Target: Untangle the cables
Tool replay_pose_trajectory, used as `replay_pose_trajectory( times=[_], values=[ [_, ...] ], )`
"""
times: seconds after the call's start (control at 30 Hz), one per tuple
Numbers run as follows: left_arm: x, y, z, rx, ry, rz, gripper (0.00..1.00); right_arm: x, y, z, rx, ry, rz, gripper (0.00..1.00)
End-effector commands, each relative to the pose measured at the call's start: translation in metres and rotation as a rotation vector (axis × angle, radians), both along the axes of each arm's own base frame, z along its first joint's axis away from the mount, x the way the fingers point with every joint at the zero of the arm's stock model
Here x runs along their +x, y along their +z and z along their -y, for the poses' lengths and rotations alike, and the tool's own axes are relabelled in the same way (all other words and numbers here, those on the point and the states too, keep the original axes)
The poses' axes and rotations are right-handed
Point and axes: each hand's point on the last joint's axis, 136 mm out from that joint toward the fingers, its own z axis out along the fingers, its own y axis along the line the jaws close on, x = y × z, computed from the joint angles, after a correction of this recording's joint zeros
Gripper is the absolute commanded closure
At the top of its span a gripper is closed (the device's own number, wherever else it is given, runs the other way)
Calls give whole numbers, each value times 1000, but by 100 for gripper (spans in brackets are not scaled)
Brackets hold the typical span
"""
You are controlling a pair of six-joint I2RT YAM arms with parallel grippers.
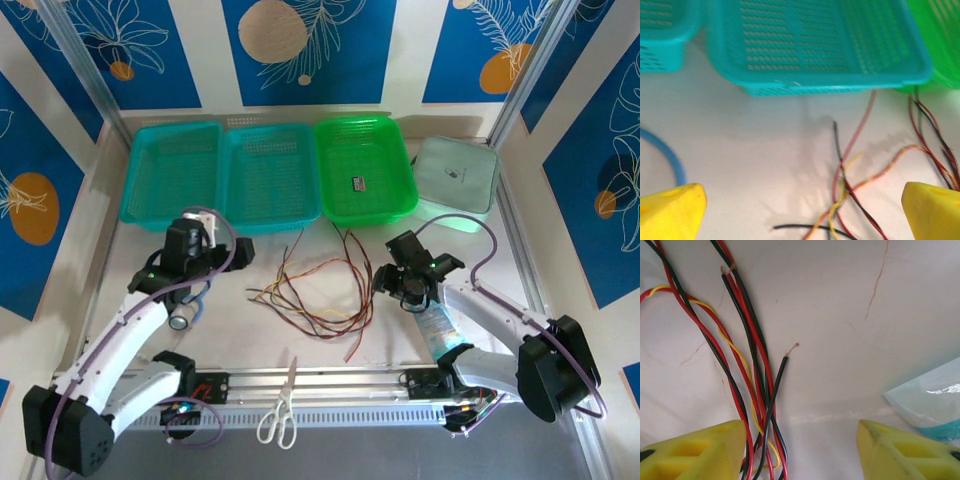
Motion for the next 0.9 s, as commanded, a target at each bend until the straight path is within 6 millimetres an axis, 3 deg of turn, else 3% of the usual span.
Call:
replay_pose_trajectory(
  times=[0.0, 0.13, 0.37, 0.63, 0.87],
  values=[
    [-9, -16, 14, -19, -12, -51, 0, -6, -9, -12, 76, -36, -45, 46],
    [-13, -30, 32, -40, -44, -86, 0, -2, -17, -17, 97, -33, -51, 55],
    [-13, -40, 49, -40, -79, -115, 0, 2, -34, -28, 113, -15, -95, 60],
    [-15, -49, 60, -31, -106, -138, 0, 5, -46, -36, 124, -3, -127, 71],
    [-14, -47, 64, -25, -117, -140, 0, 7, -47, -38, 130, 5, -124, 89]
  ],
)
